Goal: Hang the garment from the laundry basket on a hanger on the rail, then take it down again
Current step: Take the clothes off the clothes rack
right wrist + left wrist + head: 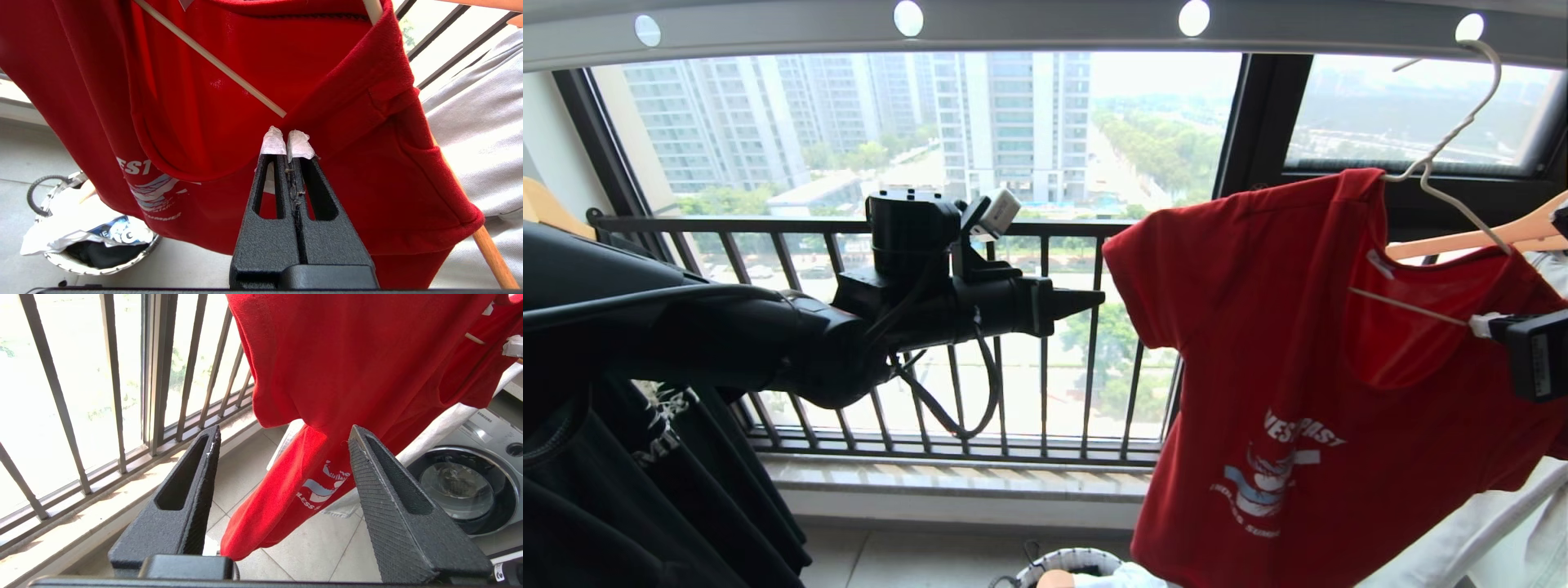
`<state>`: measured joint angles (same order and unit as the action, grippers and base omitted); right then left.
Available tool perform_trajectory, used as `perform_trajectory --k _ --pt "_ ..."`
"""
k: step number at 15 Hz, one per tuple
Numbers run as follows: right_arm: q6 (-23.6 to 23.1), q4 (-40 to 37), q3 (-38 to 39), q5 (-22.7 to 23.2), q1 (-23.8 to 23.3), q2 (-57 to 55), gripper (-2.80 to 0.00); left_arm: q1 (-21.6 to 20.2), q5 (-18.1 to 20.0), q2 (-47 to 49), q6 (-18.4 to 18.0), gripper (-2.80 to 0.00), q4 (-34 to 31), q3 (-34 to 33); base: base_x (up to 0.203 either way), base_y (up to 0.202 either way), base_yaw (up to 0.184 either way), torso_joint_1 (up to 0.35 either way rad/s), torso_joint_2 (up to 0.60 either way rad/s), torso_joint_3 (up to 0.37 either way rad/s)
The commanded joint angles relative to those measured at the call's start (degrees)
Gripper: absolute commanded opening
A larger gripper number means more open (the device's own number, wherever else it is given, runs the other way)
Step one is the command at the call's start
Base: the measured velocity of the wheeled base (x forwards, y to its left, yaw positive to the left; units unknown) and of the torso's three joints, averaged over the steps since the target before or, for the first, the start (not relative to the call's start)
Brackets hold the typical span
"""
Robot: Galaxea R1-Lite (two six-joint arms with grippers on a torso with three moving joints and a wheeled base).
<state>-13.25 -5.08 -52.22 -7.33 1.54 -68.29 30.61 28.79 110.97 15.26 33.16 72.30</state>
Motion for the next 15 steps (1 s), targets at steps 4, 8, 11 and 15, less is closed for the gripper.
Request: perform_trajectory --k 4,8,11,15 --pt "-0.3 0.0 -0.2 -0.1 -0.5 -0.4 -2.8 0.0 2.4 4.0 1.9 0.0 4.9 1.8 0.0 0.0 0.0 0.0 0.0 0.0" --pt "-2.0 0.1 -0.4 0.0 -2.8 -1.2 -2.8 0.4 2.9 13.1 2.2 0.0 17.6 5.9 0.0 0.0 0.0 0.0 0.0 0.0" --pt "-2.6 0.1 -0.7 0.2 -4.3 -1.8 -2.8 0.5 4.2 14.2 2.1 0.0 18.4 7.2 0.0 0.0 0.0 0.0 0.0 0.0" --pt "-2.7 0.1 -0.8 0.2 -4.4 -1.5 -2.8 0.9 4.3 14.2 2.0 0.0 18.5 7.0 0.0 0.0 0.0 0.0 0.0 0.0"
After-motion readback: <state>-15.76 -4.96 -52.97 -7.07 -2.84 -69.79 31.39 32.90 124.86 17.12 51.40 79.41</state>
